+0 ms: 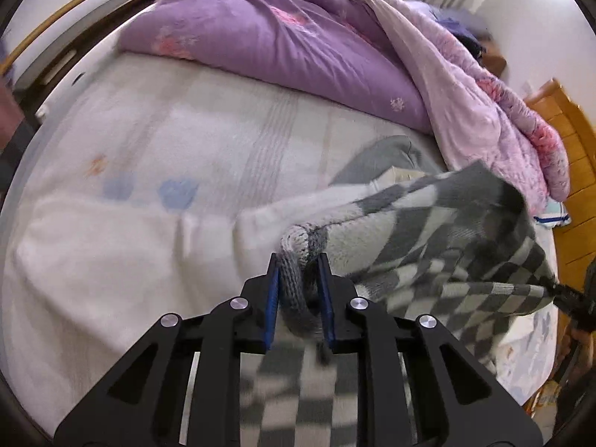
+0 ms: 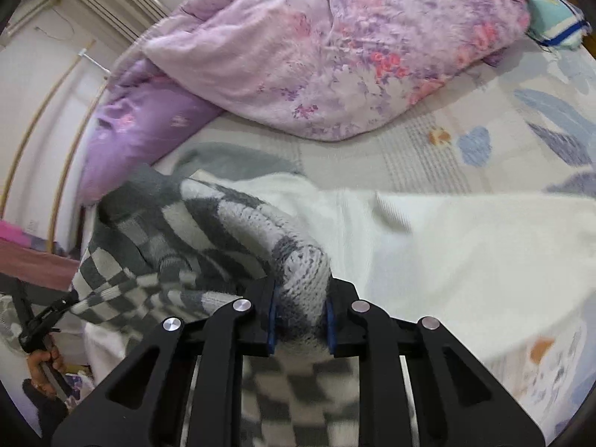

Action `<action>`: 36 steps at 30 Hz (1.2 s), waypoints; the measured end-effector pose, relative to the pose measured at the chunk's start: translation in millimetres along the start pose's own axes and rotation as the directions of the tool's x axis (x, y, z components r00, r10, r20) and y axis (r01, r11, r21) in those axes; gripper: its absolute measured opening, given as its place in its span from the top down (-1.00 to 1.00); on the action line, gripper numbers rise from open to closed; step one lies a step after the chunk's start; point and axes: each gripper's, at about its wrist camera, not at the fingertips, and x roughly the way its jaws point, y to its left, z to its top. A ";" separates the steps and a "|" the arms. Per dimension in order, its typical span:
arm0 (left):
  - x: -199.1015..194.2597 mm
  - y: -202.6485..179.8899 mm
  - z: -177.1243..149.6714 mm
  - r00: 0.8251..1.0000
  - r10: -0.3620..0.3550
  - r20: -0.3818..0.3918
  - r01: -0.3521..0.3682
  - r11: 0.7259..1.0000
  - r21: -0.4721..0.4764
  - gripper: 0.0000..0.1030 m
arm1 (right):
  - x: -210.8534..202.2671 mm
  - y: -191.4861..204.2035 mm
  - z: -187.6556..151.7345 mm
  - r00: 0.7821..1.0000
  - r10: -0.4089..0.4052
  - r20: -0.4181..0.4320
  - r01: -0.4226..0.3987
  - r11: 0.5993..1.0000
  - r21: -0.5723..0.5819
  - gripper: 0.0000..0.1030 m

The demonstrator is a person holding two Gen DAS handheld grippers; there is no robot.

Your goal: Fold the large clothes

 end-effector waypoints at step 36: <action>-33.4 117.1 -303.3 0.927 -0.375 -0.021 0.307 0.789 -0.532 0.00 | -89.2 -104.5 -337.6 0.992 0.124 -0.024 -0.090 0.827 0.554 -0.11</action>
